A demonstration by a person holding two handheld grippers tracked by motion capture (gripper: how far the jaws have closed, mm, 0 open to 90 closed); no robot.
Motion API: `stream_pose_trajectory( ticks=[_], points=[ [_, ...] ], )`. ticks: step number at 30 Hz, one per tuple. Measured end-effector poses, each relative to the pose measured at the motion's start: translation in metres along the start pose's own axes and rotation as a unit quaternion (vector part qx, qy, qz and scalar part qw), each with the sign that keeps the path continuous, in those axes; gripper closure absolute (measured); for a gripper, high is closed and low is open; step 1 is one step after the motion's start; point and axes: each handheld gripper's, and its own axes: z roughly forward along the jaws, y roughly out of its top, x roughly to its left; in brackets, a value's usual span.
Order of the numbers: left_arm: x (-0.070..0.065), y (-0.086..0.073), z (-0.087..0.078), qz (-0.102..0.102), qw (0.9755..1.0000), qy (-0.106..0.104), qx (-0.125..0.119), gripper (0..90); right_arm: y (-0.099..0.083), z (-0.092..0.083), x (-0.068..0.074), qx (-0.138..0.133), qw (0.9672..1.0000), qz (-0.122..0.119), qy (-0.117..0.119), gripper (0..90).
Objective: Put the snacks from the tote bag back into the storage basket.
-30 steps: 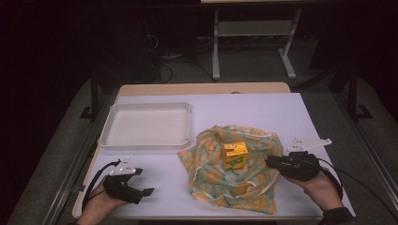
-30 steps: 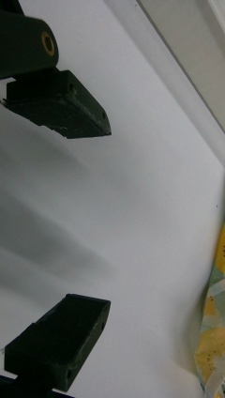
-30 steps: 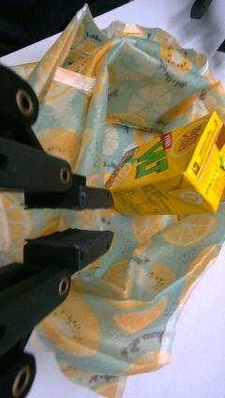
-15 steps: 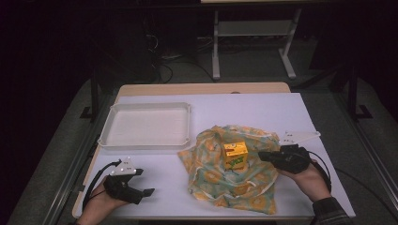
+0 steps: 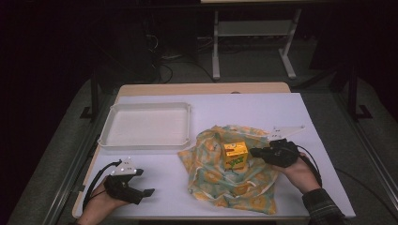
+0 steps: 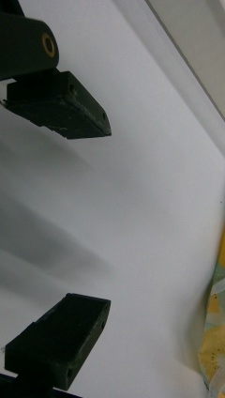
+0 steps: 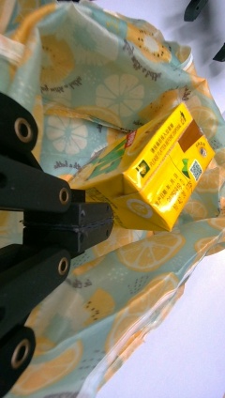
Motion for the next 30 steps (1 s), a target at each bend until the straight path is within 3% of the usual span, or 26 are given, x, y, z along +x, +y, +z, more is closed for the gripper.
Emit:
stream_pose_trajectory(
  ticks=[13, 30],
  points=[
    [0.000, 0.000, 0.000, 0.000, 1.0000, 0.000, 0.001, 14.1, 0.000, 0.012, 0.004, 0.020, 0.9997, -0.009, 0.007, 90.0],
    [0.000, 0.000, 0.000, -0.002, 1.0000, 0.000, -0.001, 14.1, -0.001, 0.011, 0.009, 0.026, 0.9994, -0.012, 0.020, 90.0]
  ],
)
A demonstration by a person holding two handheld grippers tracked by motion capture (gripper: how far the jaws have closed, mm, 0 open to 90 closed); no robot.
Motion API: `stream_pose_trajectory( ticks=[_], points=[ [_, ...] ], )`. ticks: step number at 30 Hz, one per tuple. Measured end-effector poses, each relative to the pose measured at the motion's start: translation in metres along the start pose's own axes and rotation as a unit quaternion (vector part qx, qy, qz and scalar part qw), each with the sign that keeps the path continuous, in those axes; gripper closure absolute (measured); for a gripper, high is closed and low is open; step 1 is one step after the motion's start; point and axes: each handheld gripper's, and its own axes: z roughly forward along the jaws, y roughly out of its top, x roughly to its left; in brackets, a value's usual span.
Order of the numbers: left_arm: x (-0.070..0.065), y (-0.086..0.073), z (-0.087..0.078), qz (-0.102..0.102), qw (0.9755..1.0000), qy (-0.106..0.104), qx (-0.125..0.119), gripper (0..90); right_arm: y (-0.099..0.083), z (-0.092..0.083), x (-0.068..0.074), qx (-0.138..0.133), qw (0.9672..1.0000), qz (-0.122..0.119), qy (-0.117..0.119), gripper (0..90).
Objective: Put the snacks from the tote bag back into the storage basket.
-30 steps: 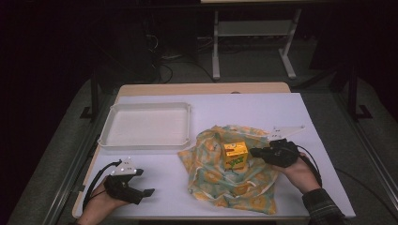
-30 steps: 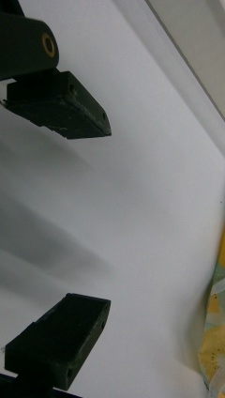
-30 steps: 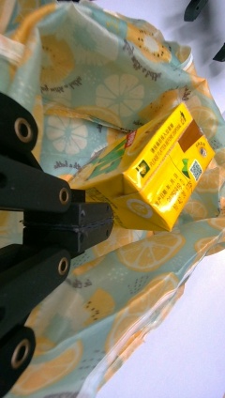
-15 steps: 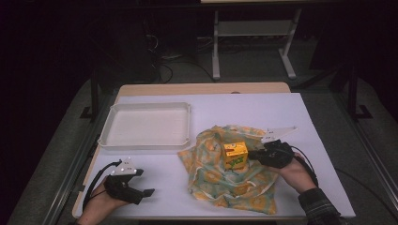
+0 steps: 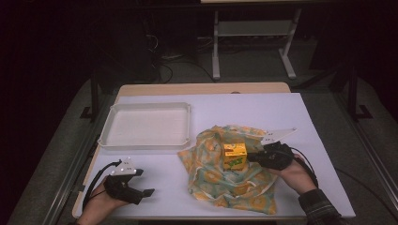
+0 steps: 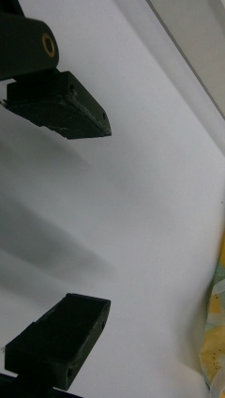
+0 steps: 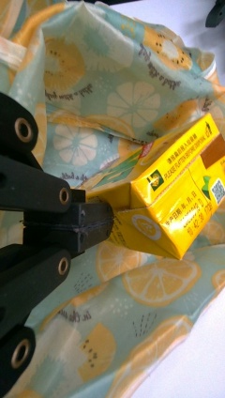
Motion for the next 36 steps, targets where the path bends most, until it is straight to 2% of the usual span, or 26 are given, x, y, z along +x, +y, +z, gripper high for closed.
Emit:
stream_pose_trajectory(
  ticks=[9, 16, 31, 36],
  points=[
    [0.001, 0.000, -0.001, 0.003, 1.0000, 0.000, 0.003, 14.1, 0.001, 0.002, 0.007, 0.002, 0.9999, -0.009, 0.012, 90.0],
    [0.000, 0.000, 0.000, 0.000, 1.0000, 0.000, 0.000, 14.1, 0.002, 0.004, 0.013, 0.005, 0.9994, -0.028, 0.023, 90.0],
    [0.000, 0.000, 0.000, 0.001, 1.0000, -0.001, 0.002, 14.1, 0.004, 0.004, 0.019, 0.010, 0.9989, -0.032, 0.032, 89.9],
    [0.000, -0.001, 0.000, 0.003, 1.0000, -0.001, 0.002, 14.1, 0.006, -0.003, 0.018, 0.013, 0.9991, -0.025, 0.030, 79.8]
  ],
)
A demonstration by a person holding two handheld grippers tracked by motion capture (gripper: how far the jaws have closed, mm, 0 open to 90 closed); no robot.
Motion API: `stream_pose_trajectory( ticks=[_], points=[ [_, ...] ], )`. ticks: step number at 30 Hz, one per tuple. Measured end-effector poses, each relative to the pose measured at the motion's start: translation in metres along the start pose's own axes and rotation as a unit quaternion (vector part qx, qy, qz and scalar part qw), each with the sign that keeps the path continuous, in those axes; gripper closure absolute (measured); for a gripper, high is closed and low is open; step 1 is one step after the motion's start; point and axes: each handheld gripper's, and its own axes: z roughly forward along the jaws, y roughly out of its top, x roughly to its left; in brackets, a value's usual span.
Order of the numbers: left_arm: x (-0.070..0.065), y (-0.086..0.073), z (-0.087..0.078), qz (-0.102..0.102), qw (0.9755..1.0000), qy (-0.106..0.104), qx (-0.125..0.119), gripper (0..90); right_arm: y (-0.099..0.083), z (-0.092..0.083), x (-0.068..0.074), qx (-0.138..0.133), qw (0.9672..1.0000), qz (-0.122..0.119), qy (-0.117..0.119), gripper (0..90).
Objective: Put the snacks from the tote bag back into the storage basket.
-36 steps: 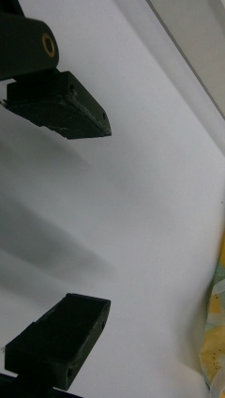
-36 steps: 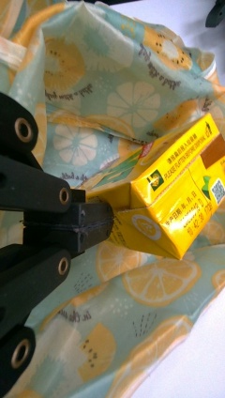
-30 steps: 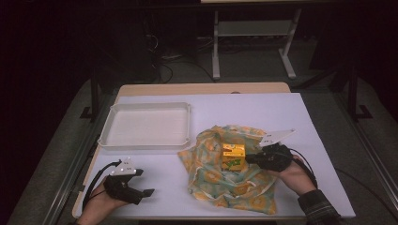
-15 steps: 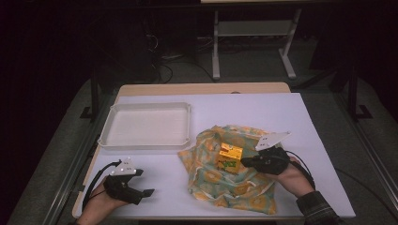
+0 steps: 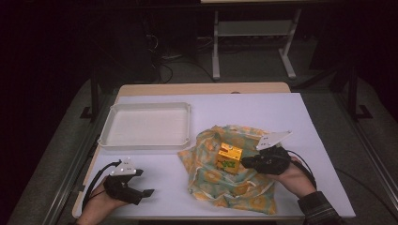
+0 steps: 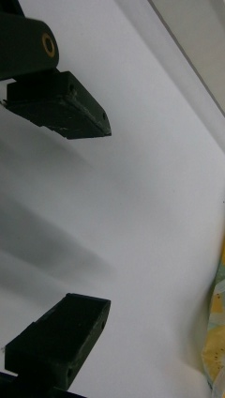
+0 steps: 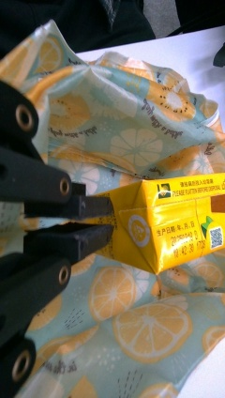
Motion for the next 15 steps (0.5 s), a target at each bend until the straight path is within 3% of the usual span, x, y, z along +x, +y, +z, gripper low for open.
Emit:
stream_pose_trajectory(
  ticks=[10, 15],
  points=[
    [0.000, 0.000, 0.000, 0.003, 1.0000, 0.000, 0.003, 14.1, 0.006, -0.019, -0.002, 0.011, 0.9999, 0.000, -0.003, 50.7],
    [0.000, 0.000, 0.001, 0.003, 1.0000, 0.000, 0.004, 14.1, 0.012, -0.024, -0.001, 0.019, 0.9998, -0.010, -0.007, 44.0]
  ],
)
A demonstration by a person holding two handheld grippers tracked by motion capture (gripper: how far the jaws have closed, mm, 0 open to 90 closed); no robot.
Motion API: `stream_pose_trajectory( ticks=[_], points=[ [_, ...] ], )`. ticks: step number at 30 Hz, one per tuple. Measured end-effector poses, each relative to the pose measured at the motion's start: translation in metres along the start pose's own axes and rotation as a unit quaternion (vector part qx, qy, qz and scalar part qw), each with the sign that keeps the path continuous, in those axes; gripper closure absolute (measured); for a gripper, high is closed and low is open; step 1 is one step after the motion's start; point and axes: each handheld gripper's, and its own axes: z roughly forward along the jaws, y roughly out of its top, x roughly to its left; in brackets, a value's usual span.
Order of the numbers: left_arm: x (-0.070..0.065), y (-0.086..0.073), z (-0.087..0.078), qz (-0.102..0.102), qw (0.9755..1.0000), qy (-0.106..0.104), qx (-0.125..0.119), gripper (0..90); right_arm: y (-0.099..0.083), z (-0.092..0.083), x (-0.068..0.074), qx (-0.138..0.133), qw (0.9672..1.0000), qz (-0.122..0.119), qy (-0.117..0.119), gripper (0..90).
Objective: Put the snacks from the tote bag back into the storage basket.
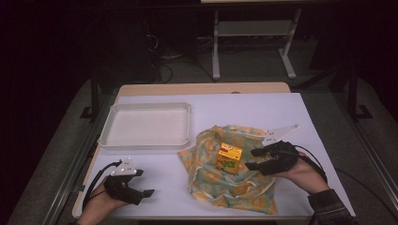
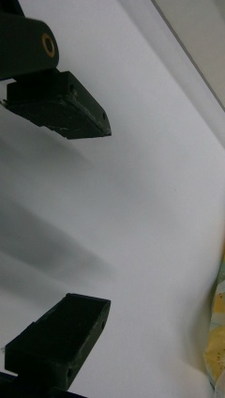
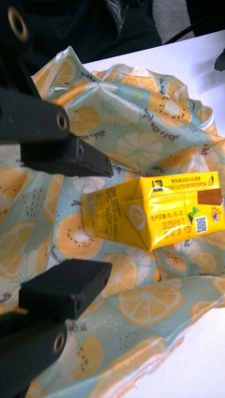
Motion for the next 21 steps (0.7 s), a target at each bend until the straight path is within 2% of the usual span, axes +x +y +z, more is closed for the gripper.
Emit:
stream_pose_trajectory(
  ticks=[1, 11, 19, 21],
  points=[
    [0.000, 0.000, 0.000, 0.000, 1.0000, 0.000, 0.000, 14.1, 0.003, -0.001, 0.000, 0.004, 1.0000, -0.008, -0.002, 42.7],
    [0.000, 0.000, 0.000, 0.000, 1.0000, 0.000, -0.001, 14.1, 0.019, -0.001, 0.002, 0.018, 0.9994, -0.030, -0.003, 40.1],
    [0.000, 0.000, 0.000, 0.000, 1.0000, -0.001, 0.000, 14.1, 0.038, 0.004, 0.003, 0.016, 0.9985, -0.051, 0.010, 35.7],
    [0.000, 0.000, 0.000, 0.000, 1.0000, -0.001, 0.000, 14.1, 0.044, 0.008, 0.004, 0.023, 0.9981, -0.056, 0.012, 35.0]
  ],
)
